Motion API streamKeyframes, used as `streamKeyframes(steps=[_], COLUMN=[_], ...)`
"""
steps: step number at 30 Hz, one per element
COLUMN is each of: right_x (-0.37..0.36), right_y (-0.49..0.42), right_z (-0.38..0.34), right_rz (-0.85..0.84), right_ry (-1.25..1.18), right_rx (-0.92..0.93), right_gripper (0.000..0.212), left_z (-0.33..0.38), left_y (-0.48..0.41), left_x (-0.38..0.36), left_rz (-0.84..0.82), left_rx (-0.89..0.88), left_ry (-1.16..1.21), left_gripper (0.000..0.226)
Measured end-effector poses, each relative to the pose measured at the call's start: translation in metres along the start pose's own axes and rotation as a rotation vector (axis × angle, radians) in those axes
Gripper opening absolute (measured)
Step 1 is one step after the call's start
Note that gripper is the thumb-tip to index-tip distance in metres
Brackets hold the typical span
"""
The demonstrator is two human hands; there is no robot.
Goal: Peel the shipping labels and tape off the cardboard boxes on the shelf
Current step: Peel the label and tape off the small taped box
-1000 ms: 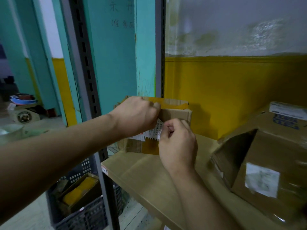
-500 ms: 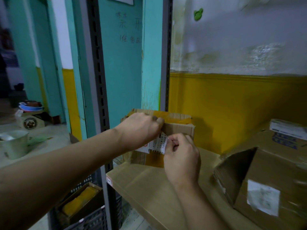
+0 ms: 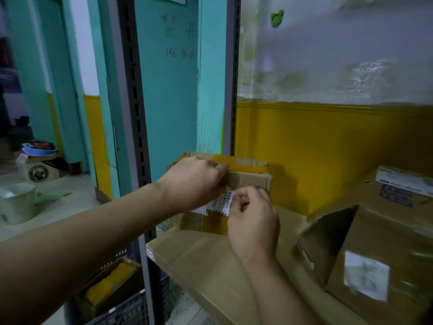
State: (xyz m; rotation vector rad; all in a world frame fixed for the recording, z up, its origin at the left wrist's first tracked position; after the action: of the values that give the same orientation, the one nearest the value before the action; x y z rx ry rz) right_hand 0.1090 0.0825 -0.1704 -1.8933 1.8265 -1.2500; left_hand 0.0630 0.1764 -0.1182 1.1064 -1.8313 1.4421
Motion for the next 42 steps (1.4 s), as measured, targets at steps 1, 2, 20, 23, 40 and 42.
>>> streamKeyframes(steps=[1,2,20,23,40,42], right_x=[-0.0002,-0.0002,-0.0013,-0.0025,-0.0024,-0.0022], right_y=[-0.0001,-0.0002,0.0003,0.0001,-0.0002,-0.0004], right_z=[-0.0001,0.0000,0.0026,0.0030,0.0011,0.0007], right_rz=[0.000,0.005,0.011,0.005,-0.028,-0.025], right_ry=[0.011,0.018,0.018,0.025,0.038,0.031], right_rx=[0.000,-0.001,-0.017,-0.016,-0.023,-0.024], right_gripper=[0.007,0.007,0.006,0.006,0.006,0.008], left_z=[-0.0001,-0.0002,-0.0014,-0.0033,0.0021,0.0026], left_y=[-0.0007,-0.0018,0.0018,0.0005,0.0024,0.0037], left_x=[0.0001,0.0002,0.0063,0.0047,0.0001,0.0003], left_rz=[-0.003,-0.010,0.102,0.087,0.095,0.130], left_rx=[-0.005,-0.008,-0.002,-0.002,0.035,0.017], left_ry=[0.003,0.006,0.026,0.031,-0.014,-0.024], left_gripper=[0.028,0.027,0.026,0.027,0.021,0.018])
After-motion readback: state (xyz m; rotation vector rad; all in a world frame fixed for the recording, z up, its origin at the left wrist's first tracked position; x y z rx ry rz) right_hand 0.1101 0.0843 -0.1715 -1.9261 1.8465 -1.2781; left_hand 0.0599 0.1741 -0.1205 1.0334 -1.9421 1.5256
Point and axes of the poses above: each hand's wrist, its own y-axis away from the middle knuckle, its own x-axis out of the back of the hand, z = x × y, the point moved 10 cm from there along -y, towards the middle knuckle, and after that the axes turned 7 degrees about y, right-handed, at the moved point
